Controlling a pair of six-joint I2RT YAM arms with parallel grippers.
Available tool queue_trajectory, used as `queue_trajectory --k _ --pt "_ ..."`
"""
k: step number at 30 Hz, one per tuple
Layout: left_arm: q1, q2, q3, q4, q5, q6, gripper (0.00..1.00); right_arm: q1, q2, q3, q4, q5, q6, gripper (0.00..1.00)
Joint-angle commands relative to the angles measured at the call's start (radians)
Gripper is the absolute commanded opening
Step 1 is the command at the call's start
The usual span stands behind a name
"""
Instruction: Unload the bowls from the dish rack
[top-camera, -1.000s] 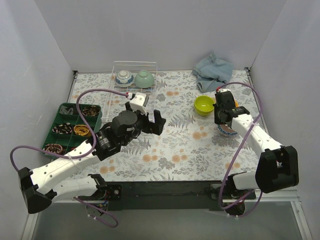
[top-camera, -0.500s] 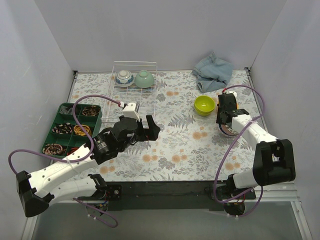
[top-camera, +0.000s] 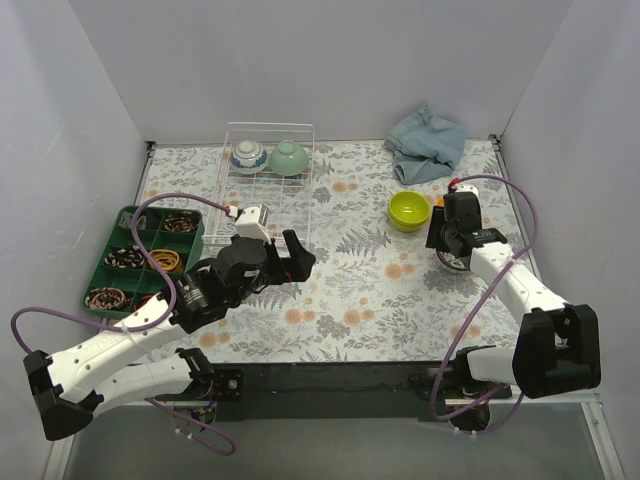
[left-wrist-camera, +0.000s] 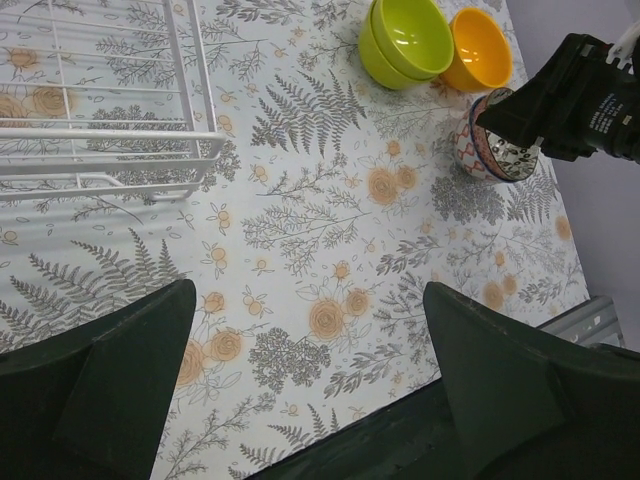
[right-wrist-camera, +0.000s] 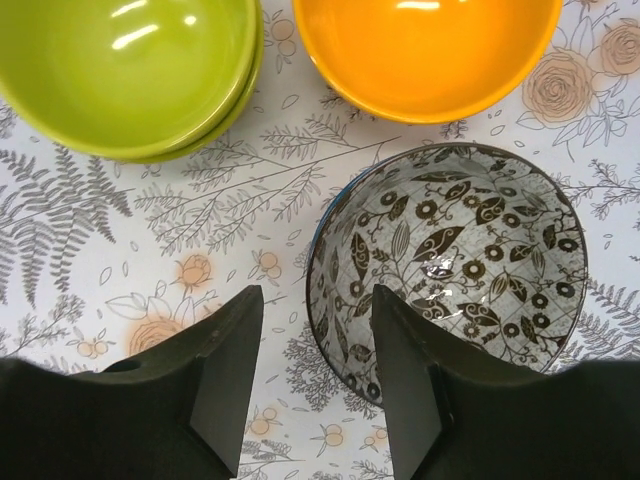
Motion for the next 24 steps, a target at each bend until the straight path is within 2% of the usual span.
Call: queue_trajectory --k 1,6,9,13,17,21,24 --pt "0.004 -0.014 0.008 -0.029 -0.023 -0.021 0.98 -0.003 -0.076 -0.026 0.025 -0.092 0.019 0.56" --pt "0.007 0.019 0.036 -0.043 -0.023 -0.043 0.98 -0.004 -0.188 -0.03 0.02 -0.191 0.02 0.57" --pt "0.009 0.064 0.065 -0.025 -0.01 -0.035 0.98 -0.004 -0.262 -0.022 0.014 -0.32 -0.012 0.64" --pt "0.044 0.167 0.152 0.005 0.042 -0.014 0.98 -0.004 -0.369 0.013 -0.035 -0.4 -0.055 0.78" --pt "0.133 0.288 0.265 -0.009 0.049 0.0 0.98 -0.003 -0.452 0.004 -0.072 -0.477 -0.089 0.86" --pt "0.254 0.404 0.383 -0.061 0.079 -0.041 0.98 0.011 -0.512 -0.04 -0.081 -0.587 -0.077 0.87" --pt "0.334 0.48 0.443 -0.098 0.11 -0.043 0.98 0.074 -0.542 -0.071 -0.077 -0.607 -0.058 0.88"
